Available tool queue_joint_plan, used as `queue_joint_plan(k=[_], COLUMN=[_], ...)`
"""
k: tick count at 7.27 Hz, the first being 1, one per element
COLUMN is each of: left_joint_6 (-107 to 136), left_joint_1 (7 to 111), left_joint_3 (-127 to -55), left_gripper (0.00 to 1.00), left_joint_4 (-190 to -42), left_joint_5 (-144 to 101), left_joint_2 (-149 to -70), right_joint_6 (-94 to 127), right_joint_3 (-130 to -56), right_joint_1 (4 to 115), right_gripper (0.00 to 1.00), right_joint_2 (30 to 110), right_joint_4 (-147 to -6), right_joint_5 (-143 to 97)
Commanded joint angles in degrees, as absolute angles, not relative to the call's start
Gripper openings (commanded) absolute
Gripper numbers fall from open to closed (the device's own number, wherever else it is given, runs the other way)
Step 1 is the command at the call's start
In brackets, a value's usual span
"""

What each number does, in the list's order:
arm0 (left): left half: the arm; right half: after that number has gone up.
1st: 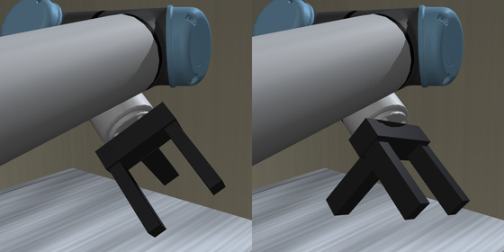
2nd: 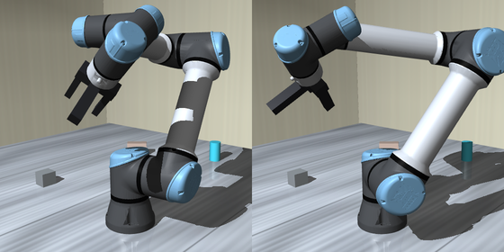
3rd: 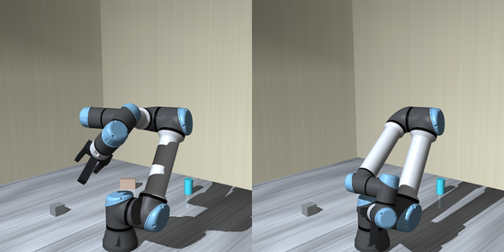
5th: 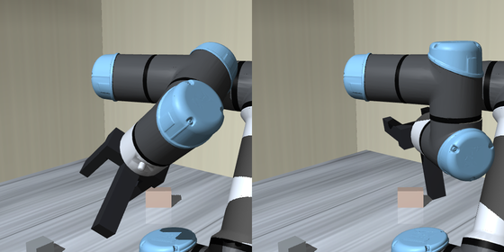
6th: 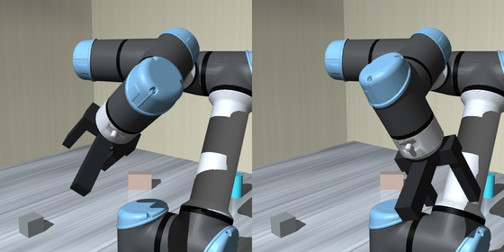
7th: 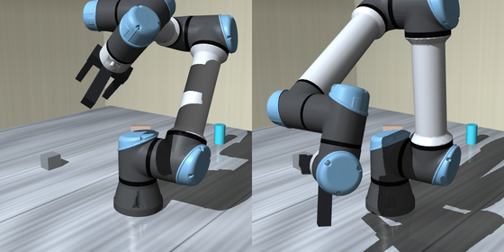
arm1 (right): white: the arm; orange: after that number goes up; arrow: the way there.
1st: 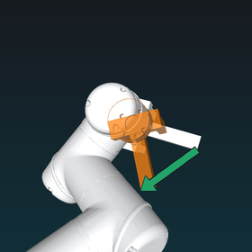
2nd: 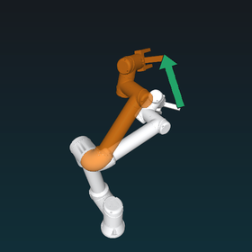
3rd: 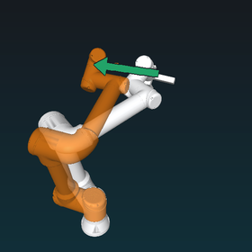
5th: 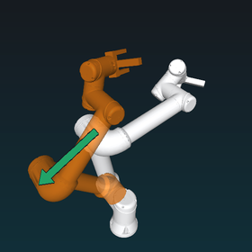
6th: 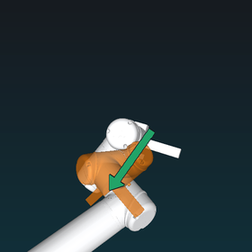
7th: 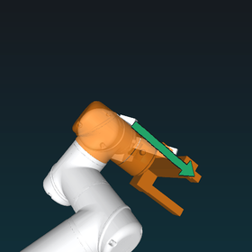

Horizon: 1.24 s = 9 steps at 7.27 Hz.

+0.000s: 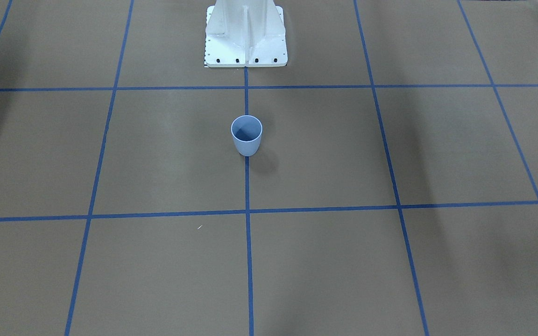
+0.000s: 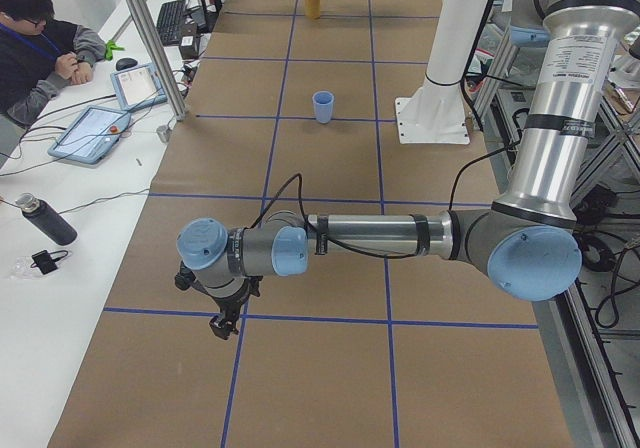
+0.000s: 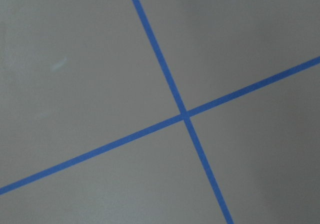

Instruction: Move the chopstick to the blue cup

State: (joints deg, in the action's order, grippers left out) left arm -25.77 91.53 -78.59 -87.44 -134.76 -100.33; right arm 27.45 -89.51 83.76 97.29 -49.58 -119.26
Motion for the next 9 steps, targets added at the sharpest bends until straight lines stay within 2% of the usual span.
queue_joint_plan(k=[1,2,3,4,5,6,7,9], left_joint_6=[-25.66,-25.66,-25.66,-25.66,-25.58,-25.58,-25.58,-24.71], left_joint_1=[91.76,91.76,91.76,91.76,91.76,91.76,91.76,91.76], left_joint_3=[-78.75,-78.75,-78.75,-78.75,-78.84,-79.1,-79.1,-79.19], left_gripper=[0.98,0.99,0.98,0.99,0.99,0.98,0.99,0.99], left_joint_4=[-87.63,-87.71,-87.63,-87.63,-87.71,-87.63,-87.63,-87.71], left_joint_5=[-134.82,-134.82,-134.82,-134.82,-134.82,-134.82,-134.82,-134.91], left_joint_2=[-99.93,-99.93,-99.93,-99.93,-99.93,-99.93,-99.93,-99.58], right_joint_6=[33.45,36.1,36.21,36.21,36.21,36.21,35.95,35.42], right_joint_3=[-87.81,-87.37,-87.19,-86.75,-86.66,-86.75,-87.36,-90.51], right_joint_1=[83.67,83.67,83.67,83.67,83.67,83.76,83.76,86.46], right_gripper=[0.9,0.85,0.72,0.45,0.28,0.06,0.0,0.0], right_joint_2=[95.02,94.23,94.22,94.31,94.31,94.39,94.39,94.92], right_joint_4=[-48.16,-48.16,-48.16,-48.16,-48.16,-48.16,-48.16,-48.95], right_joint_5=[-119.09,-119.09,-119.18,-119.27,-119.35,-119.53,-119.62,-123.81])
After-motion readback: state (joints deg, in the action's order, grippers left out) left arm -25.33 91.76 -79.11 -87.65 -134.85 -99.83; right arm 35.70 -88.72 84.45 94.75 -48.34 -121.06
